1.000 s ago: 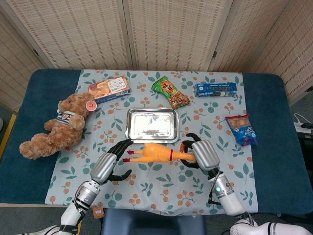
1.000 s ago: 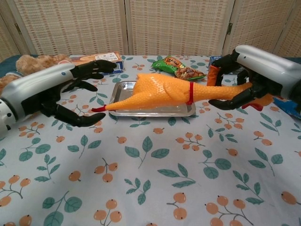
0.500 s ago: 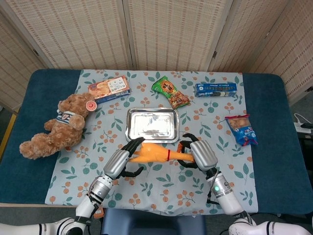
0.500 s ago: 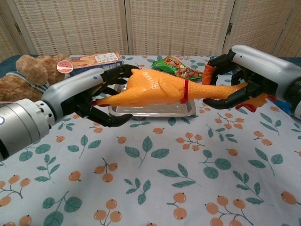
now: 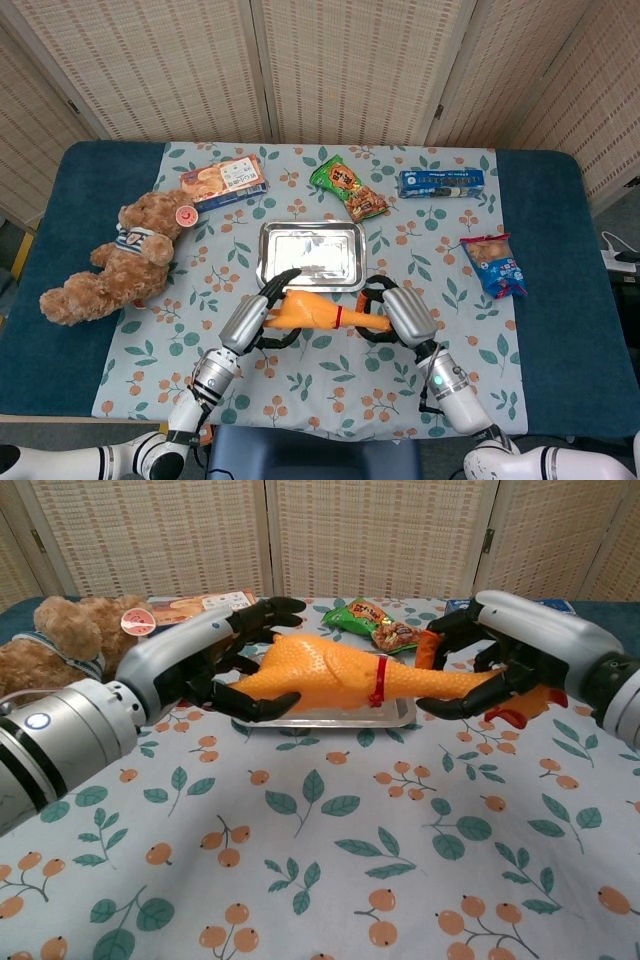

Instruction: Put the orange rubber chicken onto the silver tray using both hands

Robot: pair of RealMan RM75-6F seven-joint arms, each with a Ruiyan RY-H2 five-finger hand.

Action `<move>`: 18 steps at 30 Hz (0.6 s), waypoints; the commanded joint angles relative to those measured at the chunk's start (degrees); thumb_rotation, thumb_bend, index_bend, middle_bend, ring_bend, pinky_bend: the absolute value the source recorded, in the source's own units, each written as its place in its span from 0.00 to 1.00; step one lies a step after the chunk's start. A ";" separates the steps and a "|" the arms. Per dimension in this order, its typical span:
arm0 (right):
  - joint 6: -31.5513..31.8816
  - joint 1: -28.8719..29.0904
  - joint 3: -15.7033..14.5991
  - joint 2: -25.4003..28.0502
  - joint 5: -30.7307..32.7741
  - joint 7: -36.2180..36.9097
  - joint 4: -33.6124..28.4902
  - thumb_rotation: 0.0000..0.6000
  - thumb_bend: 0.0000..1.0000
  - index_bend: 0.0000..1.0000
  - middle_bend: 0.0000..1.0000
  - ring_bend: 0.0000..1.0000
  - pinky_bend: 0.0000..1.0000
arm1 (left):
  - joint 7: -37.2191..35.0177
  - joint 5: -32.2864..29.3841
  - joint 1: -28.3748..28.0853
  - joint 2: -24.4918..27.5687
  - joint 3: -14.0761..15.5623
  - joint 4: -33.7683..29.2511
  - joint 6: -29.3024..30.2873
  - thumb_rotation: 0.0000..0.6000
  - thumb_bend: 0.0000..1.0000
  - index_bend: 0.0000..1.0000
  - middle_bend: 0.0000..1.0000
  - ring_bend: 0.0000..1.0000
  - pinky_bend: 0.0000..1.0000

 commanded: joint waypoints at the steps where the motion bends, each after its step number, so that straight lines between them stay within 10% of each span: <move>1: 0.37 0.02 0.19 -0.46 -2.08 3.61 0.77 1.00 0.31 0.84 0.58 0.61 0.71 | -0.66 -0.34 -0.10 0.20 0.18 0.13 -0.20 1.00 0.36 0.00 0.05 0.08 0.33; 18: 2.10 -0.11 0.72 -0.19 -4.53 7.03 2.76 1.00 0.33 0.84 0.58 0.61 0.71 | -1.37 -2.83 0.50 2.47 0.68 -2.88 0.20 1.00 0.44 0.20 0.38 0.40 0.66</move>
